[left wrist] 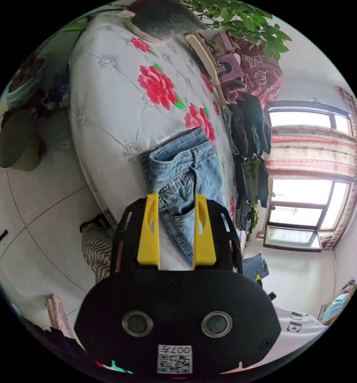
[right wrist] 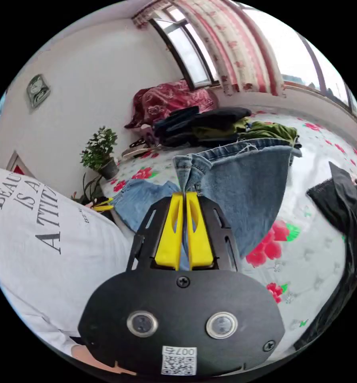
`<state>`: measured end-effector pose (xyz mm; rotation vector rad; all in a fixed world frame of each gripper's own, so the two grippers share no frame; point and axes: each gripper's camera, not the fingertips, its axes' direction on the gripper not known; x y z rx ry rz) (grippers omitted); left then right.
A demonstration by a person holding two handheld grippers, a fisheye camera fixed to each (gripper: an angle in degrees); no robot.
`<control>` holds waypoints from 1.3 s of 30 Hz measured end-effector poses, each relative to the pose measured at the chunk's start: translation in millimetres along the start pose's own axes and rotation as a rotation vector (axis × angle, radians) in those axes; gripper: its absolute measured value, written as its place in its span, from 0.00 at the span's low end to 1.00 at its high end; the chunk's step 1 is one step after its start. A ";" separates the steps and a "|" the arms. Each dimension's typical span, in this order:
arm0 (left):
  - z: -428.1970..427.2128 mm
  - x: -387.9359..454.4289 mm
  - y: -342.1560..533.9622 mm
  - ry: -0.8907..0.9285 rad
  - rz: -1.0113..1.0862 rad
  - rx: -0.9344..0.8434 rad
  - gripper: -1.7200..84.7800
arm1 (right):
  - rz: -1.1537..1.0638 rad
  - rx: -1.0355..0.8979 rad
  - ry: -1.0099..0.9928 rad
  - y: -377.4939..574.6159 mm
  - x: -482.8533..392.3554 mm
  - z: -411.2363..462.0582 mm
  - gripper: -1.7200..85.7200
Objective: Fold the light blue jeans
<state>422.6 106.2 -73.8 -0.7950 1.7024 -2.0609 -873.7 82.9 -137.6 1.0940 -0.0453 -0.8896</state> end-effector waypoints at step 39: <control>64.2 6.4 0.6 0.167 -0.029 0.075 0.12 | 0.259 -0.395 -0.202 59.1 -77.6 163.8 0.02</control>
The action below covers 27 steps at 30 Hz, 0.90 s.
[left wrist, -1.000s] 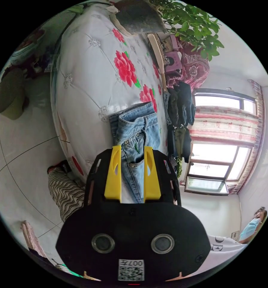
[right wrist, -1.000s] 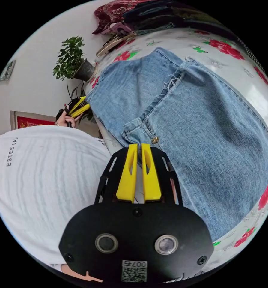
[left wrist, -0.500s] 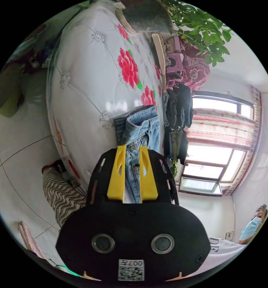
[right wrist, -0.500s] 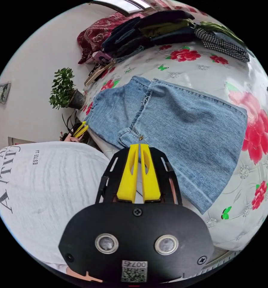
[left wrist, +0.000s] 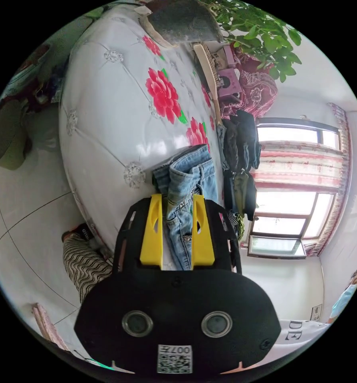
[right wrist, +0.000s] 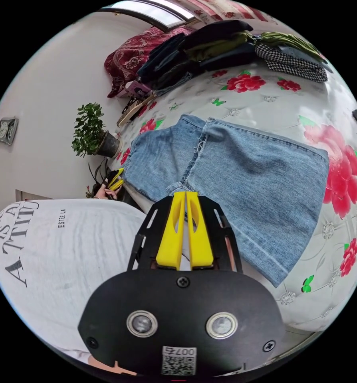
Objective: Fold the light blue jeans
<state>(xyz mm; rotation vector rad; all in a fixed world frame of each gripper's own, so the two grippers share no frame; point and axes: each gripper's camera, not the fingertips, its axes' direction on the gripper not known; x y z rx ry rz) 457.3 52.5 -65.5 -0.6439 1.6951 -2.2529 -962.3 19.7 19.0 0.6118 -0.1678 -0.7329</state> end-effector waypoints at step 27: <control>374.7 470.5 318.8 0.285 1.146 -1.223 0.11 | 0.537 0.487 0.034 198.7 149.5 -172.2 0.07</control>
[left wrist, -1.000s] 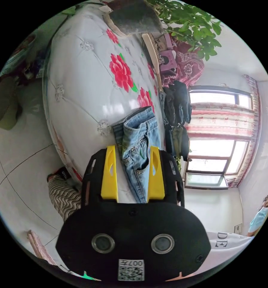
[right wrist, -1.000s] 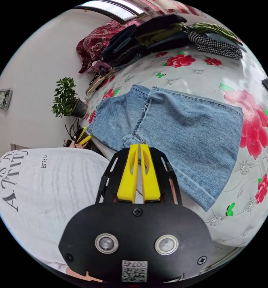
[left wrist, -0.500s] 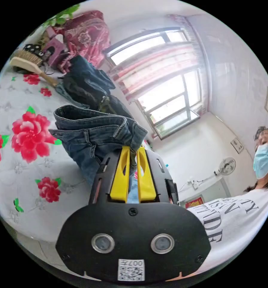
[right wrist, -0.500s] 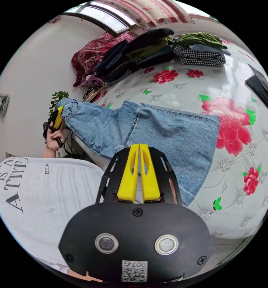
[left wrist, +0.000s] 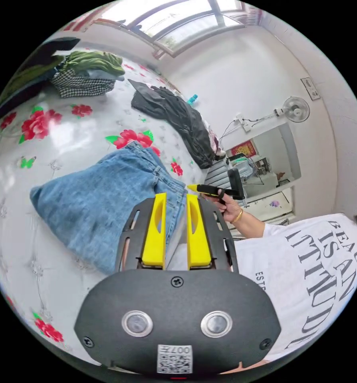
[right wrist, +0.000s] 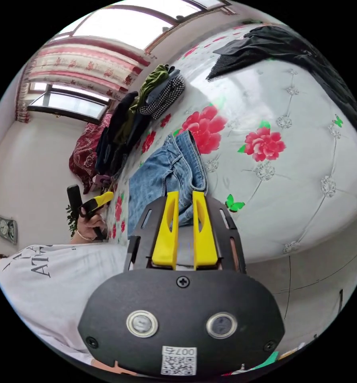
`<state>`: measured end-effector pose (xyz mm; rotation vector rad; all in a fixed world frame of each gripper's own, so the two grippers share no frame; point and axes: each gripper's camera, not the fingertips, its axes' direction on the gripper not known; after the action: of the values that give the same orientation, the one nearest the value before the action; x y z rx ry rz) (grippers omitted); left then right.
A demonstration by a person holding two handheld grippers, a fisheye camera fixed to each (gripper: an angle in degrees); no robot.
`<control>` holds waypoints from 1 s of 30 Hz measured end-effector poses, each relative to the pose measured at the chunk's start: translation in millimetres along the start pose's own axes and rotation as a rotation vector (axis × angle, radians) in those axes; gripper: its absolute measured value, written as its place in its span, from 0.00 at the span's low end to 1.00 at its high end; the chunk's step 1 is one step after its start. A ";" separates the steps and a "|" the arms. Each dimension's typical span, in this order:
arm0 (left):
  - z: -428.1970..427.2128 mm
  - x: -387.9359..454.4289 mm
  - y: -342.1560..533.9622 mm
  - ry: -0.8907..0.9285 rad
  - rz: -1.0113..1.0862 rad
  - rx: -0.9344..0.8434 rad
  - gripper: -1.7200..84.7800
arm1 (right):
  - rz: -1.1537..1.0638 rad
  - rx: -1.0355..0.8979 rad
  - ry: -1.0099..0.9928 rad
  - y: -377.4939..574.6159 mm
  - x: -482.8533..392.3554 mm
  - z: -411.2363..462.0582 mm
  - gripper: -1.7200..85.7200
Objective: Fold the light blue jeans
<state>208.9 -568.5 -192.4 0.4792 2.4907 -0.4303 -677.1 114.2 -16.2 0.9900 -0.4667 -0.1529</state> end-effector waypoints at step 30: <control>-308.0 -142.6 -97.3 0.085 -0.273 0.274 0.01 | -0.155 -0.154 -0.458 -106.0 -62.9 -50.2 0.05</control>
<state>135.9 -566.3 153.0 0.2650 2.6008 -0.8831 -701.8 115.7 -146.9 0.8367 -0.7830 -0.5549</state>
